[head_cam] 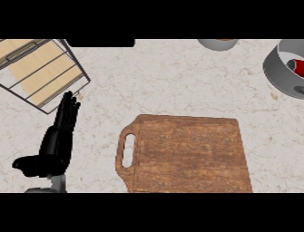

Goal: Pick the can from the cutting board and place it in the pot

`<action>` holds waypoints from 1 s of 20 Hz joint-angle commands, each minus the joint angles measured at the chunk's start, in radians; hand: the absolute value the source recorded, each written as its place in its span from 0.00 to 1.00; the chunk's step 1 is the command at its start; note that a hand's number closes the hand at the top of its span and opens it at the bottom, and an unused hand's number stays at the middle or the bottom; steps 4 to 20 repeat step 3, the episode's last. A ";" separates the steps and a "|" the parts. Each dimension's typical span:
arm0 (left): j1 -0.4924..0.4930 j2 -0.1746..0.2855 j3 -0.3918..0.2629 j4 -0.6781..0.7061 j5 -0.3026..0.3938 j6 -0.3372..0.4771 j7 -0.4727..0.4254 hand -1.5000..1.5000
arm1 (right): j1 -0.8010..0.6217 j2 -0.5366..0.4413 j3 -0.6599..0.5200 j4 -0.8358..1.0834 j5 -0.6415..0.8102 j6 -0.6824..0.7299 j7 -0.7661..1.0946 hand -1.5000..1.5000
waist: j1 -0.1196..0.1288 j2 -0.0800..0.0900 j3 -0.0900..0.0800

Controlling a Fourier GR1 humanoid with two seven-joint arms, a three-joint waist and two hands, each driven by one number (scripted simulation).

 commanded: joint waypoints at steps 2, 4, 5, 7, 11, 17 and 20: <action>0.061 -0.017 -0.031 -0.036 -0.029 0.002 -0.016 0.50 | 0.096 -0.018 -0.050 -0.027 -0.093 0.020 -0.027 0.00 | -0.001 -0.001 0.000; 0.007 0.006 0.016 -0.001 0.006 -0.033 0.006 0.50 | 0.056 -0.057 -0.029 0.058 -0.098 0.002 -0.062 0.00 | 0.003 0.001 0.000; 0.007 0.006 0.016 -0.001 0.006 -0.033 0.006 0.50 | 0.056 -0.057 -0.029 0.058 -0.098 0.002 -0.062 0.00 | 0.003 0.001 0.000; 0.007 0.006 0.016 -0.001 0.006 -0.033 0.006 0.50 | 0.056 -0.057 -0.029 0.058 -0.098 0.002 -0.062 0.00 | 0.003 0.001 0.000; 0.007 0.006 0.016 -0.001 0.006 -0.033 0.006 0.50 | 0.056 -0.057 -0.029 0.058 -0.098 0.002 -0.062 0.00 | 0.003 0.001 0.000; 0.007 0.006 0.016 -0.001 0.006 -0.033 0.006 0.50 | 0.056 -0.057 -0.029 0.058 -0.098 0.002 -0.062 0.00 | 0.003 0.001 0.000; 0.007 0.006 0.016 -0.001 0.006 -0.033 0.006 0.50 | 0.056 -0.057 -0.029 0.058 -0.098 0.002 -0.062 0.00 | 0.003 0.001 0.000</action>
